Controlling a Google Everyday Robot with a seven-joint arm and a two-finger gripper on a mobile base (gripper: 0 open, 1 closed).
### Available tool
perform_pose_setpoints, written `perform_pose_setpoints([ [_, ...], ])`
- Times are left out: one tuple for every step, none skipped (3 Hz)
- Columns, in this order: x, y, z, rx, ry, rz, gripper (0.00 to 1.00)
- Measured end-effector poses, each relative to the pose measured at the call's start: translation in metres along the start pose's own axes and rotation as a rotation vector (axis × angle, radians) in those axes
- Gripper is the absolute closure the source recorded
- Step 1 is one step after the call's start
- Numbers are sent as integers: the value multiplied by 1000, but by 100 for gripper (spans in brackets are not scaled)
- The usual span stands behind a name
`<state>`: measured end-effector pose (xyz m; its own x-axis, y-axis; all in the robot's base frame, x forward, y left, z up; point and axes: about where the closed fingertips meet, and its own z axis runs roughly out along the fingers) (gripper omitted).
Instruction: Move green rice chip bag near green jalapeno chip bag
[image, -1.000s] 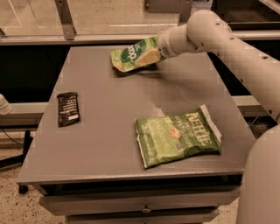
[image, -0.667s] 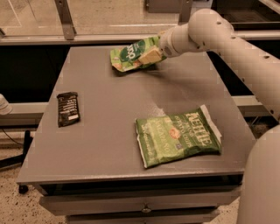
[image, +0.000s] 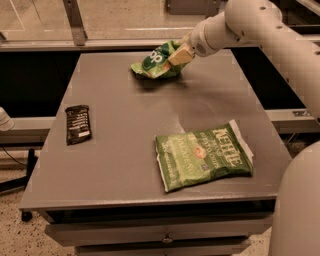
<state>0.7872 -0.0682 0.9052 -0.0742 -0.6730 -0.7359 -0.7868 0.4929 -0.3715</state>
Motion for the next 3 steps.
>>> perform_pose_setpoints([
  [6,-3,-33,-32,55,-19,100],
  [25,0,-76,-57,114,-29,100],
  [55,2,-130,-48,182,-5,100],
])
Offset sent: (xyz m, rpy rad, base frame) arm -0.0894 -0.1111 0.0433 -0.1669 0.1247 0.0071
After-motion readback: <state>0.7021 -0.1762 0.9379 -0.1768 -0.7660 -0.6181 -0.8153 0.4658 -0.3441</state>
